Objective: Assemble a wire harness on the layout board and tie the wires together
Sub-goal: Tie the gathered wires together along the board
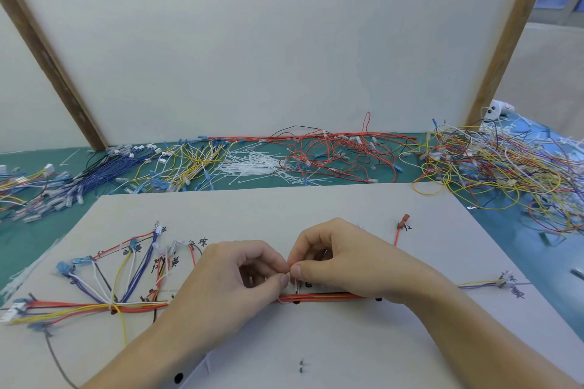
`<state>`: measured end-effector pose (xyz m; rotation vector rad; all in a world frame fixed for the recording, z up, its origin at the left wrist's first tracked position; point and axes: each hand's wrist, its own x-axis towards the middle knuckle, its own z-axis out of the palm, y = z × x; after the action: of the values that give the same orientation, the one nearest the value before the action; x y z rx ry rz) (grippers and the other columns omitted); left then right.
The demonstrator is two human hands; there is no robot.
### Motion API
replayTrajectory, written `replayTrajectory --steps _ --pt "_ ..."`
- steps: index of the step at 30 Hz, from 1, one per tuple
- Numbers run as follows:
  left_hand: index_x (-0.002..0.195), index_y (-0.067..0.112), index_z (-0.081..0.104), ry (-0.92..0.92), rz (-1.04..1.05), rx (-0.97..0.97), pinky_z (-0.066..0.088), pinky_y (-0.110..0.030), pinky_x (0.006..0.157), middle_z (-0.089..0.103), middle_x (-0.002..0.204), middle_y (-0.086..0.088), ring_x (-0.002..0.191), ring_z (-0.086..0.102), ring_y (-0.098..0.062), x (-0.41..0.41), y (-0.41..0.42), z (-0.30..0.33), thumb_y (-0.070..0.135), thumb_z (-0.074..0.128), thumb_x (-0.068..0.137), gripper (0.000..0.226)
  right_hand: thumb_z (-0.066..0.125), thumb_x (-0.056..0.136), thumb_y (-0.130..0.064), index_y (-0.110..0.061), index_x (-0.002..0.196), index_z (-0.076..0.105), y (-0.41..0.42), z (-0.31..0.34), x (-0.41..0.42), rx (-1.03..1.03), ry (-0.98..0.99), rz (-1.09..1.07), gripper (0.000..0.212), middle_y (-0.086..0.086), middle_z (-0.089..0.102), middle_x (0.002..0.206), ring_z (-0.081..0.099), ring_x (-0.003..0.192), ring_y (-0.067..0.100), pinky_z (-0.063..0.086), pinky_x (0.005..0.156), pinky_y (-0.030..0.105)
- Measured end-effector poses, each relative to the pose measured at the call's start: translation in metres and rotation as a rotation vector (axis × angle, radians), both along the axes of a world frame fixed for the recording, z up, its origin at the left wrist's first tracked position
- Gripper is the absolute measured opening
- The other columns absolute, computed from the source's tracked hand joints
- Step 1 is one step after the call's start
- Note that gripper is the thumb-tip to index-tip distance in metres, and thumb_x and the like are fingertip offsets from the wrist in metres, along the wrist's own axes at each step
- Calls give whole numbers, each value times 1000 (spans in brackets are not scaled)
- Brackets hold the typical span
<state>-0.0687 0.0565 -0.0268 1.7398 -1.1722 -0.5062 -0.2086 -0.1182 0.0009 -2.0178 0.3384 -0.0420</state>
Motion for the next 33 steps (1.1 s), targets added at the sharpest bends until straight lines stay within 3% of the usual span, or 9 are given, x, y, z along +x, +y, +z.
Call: replayTrajectory --steps 7,11,16,22,33 --pt "94 35 75 -6 -6 11 42 -10 57 79 79 11 62 64 -1 0 1 2 38 77 79 16 73 92 -22 -19 91 78 0 2 -1 -17 -9 16 6 -1 78 80 64 66 4 50 64 18" --pt "96 37 73 7 -6 13 43 -13 58 79 79 11 63 65 -2 0 0 3 45 76 77 21 73 90 -25 -21 90 77 0 3 0 -30 1 15 6 0 77 82 63 66 4 50 65 20" --pt "95 35 76 -5 -6 21 46 -23 60 78 78 9 63 65 -8 0 0 4 53 75 77 25 68 84 -31 -28 88 74 1 2 0 -54 40 1 7 -11 74 75 60 63 -2 46 58 14" --pt "92 32 76 -30 -22 -4 41 -14 53 74 73 3 53 51 -2 -3 2 8 35 76 74 19 68 84 -32 -28 89 73 2 3 1 -56 48 -6 8 -10 77 82 64 67 -1 51 66 21" --pt "88 35 80 -48 -7 8 36 -10 52 75 71 9 52 50 0 -3 3 10 34 78 77 12 74 91 -26 -22 93 77 -2 2 -1 -30 8 12 5 -2 78 84 64 68 3 51 66 22"
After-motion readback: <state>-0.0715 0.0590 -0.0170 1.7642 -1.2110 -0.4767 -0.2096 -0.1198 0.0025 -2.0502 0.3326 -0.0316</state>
